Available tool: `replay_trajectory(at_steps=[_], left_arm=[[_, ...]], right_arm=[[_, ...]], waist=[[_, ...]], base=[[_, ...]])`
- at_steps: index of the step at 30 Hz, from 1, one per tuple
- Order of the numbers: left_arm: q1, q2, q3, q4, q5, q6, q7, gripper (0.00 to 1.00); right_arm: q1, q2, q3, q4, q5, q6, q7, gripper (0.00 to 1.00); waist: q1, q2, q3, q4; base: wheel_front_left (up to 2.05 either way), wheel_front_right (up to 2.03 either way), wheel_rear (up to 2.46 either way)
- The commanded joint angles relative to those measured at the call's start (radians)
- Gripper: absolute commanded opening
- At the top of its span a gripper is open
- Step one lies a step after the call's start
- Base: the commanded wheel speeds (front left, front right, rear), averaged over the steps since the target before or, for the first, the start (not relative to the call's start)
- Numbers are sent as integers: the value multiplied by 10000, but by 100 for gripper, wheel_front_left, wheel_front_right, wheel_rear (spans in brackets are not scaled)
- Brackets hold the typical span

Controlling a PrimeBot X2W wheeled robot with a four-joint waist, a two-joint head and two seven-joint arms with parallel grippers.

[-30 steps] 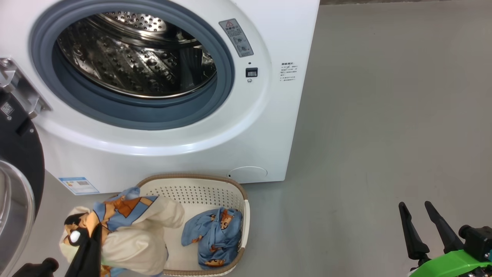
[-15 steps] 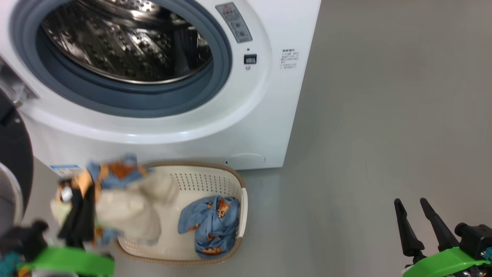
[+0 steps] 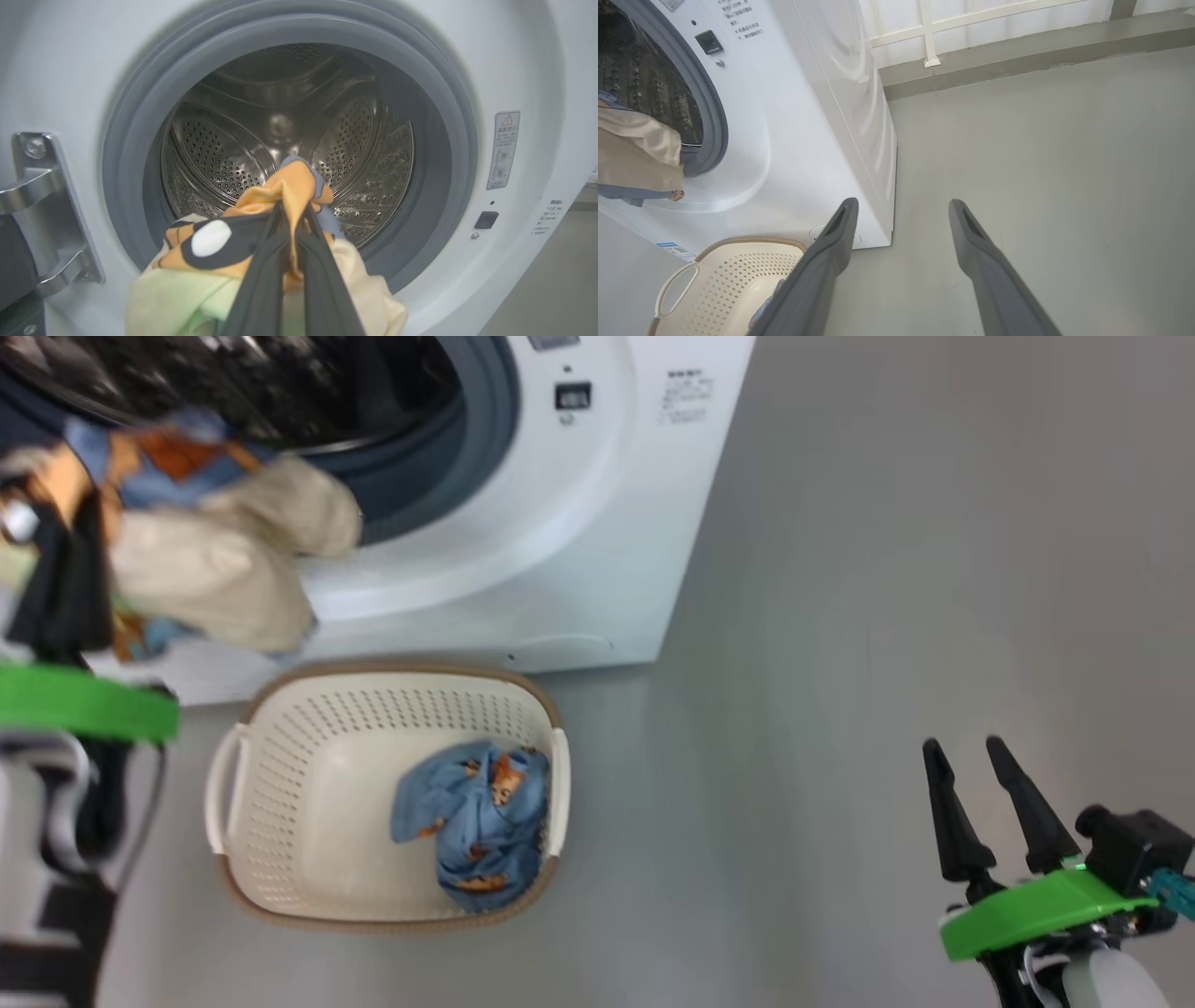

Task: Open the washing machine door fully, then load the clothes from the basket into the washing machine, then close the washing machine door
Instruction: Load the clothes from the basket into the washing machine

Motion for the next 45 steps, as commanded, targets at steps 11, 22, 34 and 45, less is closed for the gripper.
replay_trajectory(at_steps=[11, 22, 34, 45], left_arm=[[-3532, 1063, -1081, 2997, -800, -14, -61, 0], [-5989, 1305, -2774, 5678, -1561, -14, -61, 0], [-7527, 1578, -3941, 7359, -2060, -14, 53, 0], [-8480, 2136, -2898, 6411, -1102, 199, -57, 0]], right_arm=[[-841, 420, 450, -335, -200, 16, -48, 100], [-1312, 743, 852, -388, -205, 16, -48, 100], [-1432, 904, 1074, -407, -165, 16, -48, 100], [-1481, 974, 1232, -538, -141, 16, -48, 100]], waist=[[0, -1, 1638, -1014], [0, -1, 2369, -1641], [0, -1, 2675, -2108], [0, -1, 2997, -2398]], base=[[0, 0, 0], [0, 0, 0], [0, 0, 0], [0, 0, 0]])
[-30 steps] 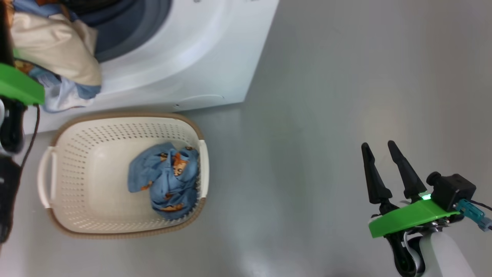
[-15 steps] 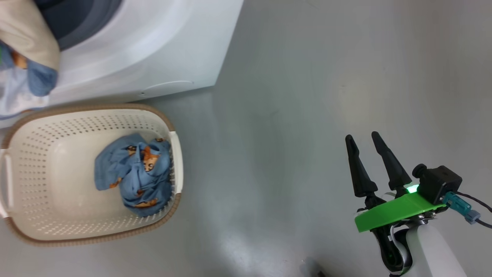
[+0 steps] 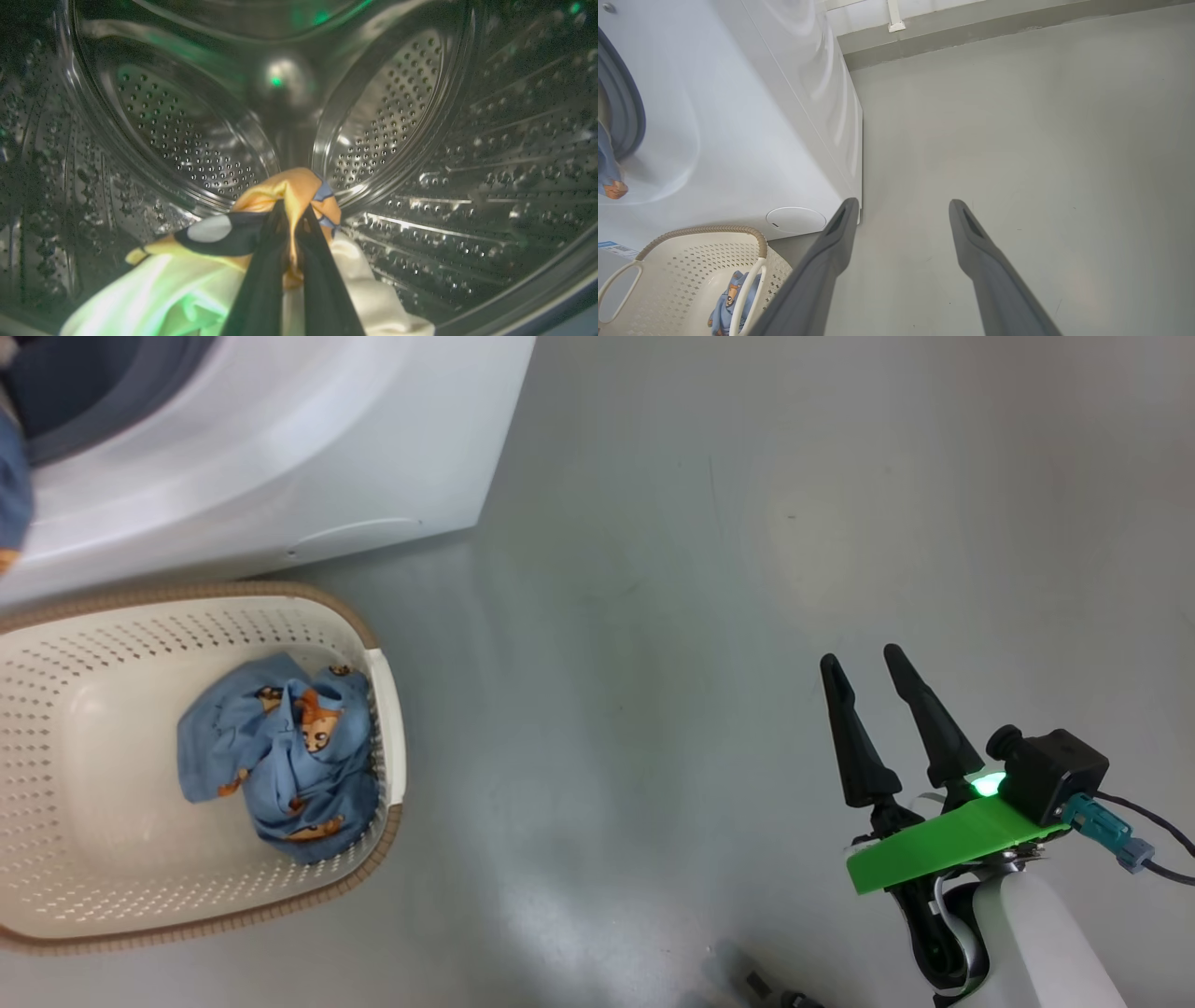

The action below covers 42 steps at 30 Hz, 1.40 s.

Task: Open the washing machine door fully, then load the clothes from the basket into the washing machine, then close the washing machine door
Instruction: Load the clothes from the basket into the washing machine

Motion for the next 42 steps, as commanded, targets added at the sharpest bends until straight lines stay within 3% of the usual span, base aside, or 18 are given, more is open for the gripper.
replay_trajectory(at_steps=[1, 8, 9, 10, 11, 26, 42], left_arm=[[-188, 481, 530, -570, 320, 128, -59, 0], [521, 202, 2216, -1708, 1453, 104, -61, 0], [627, 165, 2196, -1613, 1667, 65, -61, 35], [715, 93, 2224, -1478, 1768, 30, -61, 82], [776, 14, 2276, -1288, 1788, -3, -61, 100], [1363, -524, 2955, -984, 2307, -130, -62, 100], [3724, -1338, 3737, -2608, 2532, -133, -62, 100]], right_arm=[[21, 4, 227, -259, 43, 16, -48, 100], [-68, 25, 299, -289, 66, 16, -48, 100], [-78, 26, 315, -280, 73, 16, -48, 100], [-87, 28, 331, -269, 85, 16, -48, 100], [-92, 29, 351, -263, 110, 16, -48, 100], [-156, 32, 326, -233, 171, 16, -48, 100], [-81, -50, 7, -168, -65, 16, -48, 100]], waist=[[0, 0, 111, -47], [0, 0, 267, -92], [0, 0, 272, -91], [0, 0, 269, -90], [0, 0, 268, -84], [0, 0, 156, 88], [0, 0, -466, 545]], base=[[0, 0, 0], [0, 0, 0], [0, 0, 0], [0, 0, 0], [0, 0, 0], [0, 0, 0], [0, 0, 0]])
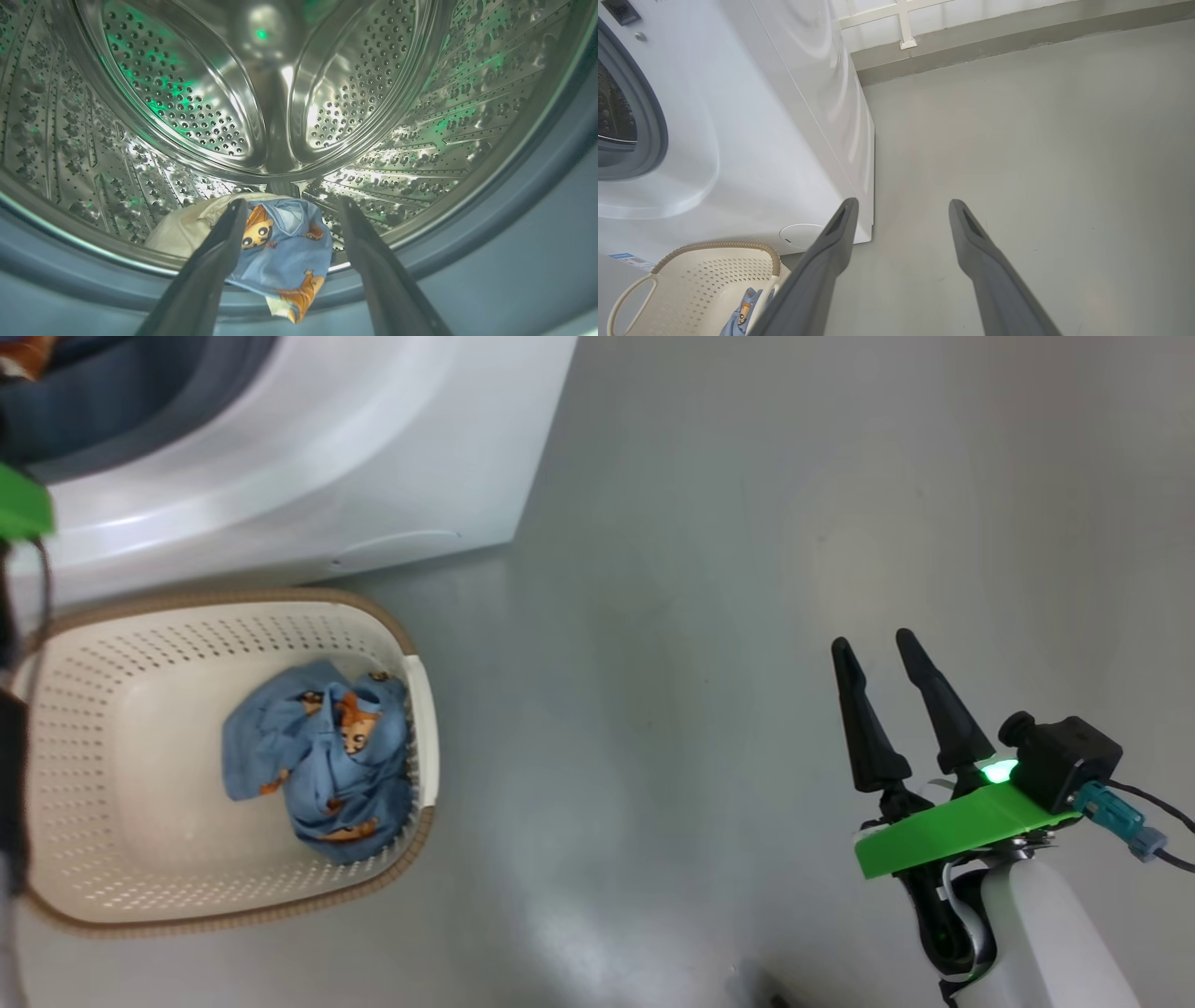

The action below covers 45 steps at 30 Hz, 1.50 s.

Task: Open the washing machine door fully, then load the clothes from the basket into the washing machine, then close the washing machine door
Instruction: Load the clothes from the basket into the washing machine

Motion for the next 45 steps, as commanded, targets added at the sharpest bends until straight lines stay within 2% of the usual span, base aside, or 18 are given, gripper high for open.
replay_trajectory(at_steps=[1, 11, 21, 45], left_arm=[[317, 367, 301, -383, 111, -14, -51, 100], [2575, -302, 692, -1681, 359, -15, -51, 100], [4808, -949, 933, -2635, 628, -15, -51, 100], [8936, -1459, 1203, -4164, 1209, -15, -51, 100]], right_arm=[[150, -108, 138, -160, -58, 16, -48, 100], [398, -574, 18, 65, -54, 16, -48, 100], [1014, -1176, 101, 452, 115, 16, -48, 100], [2922, -2019, -309, 647, 491, 16, -48, 100]], waist=[[0, 0, -225, 184], [0, 0, -1287, 796], [0, 0, -2823, 1366], [0, 0, -5080, 2294]], base=[[0, 0, 0], [0, 0, 0], [0, 0, 0], [0, 0, 0]])
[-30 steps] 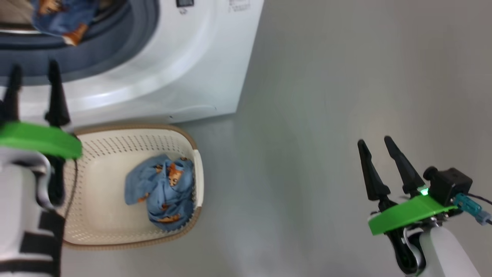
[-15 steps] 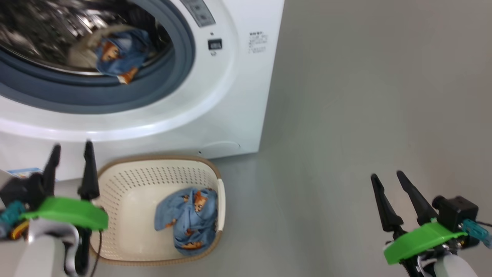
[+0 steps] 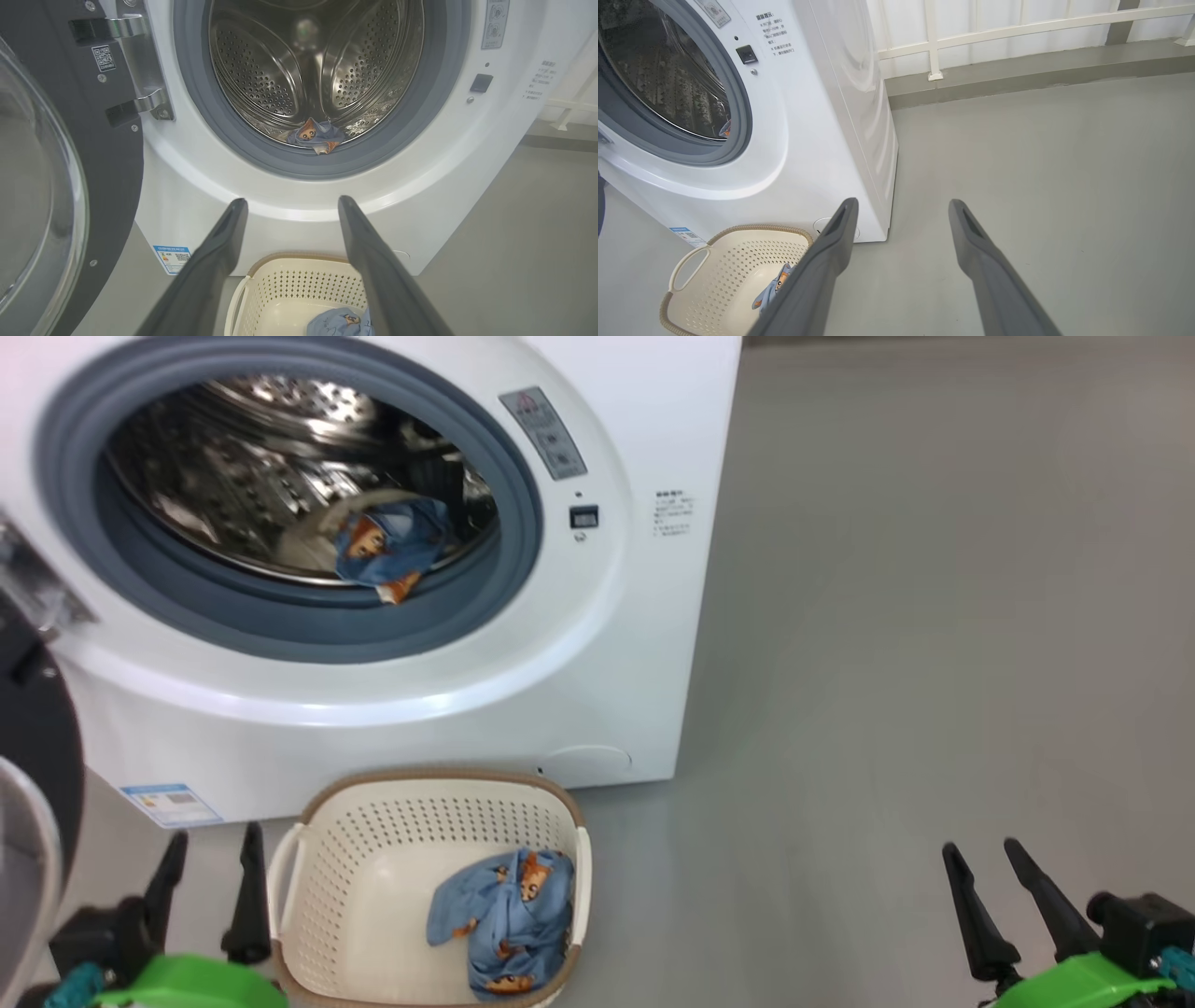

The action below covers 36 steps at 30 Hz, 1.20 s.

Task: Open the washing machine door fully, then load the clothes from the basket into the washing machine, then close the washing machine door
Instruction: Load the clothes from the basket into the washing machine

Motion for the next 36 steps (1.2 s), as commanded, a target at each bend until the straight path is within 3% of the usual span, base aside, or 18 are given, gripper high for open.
replay_trajectory(at_steps=[1, 17, 36], left_arm=[[49, 188, 414, -367, 131, -15, -63, 100], [1469, 122, 1047, -1379, 170, -15, -63, 100], [1163, 19, 795, -1289, 55, -15, -63, 100]], right_arm=[[131, -243, 109, -221, 121, 16, -48, 100], [715, -243, -111, -386, 182, 16, -48, 100], [184, -35, -150, -569, 65, 16, -48, 100]], waist=[[0, 0, -326, 237], [0, 0, -631, 387], [0, 0, 172, 238]], base=[[0, 0, 0], [0, 0, 0], [0, 0, 0]])
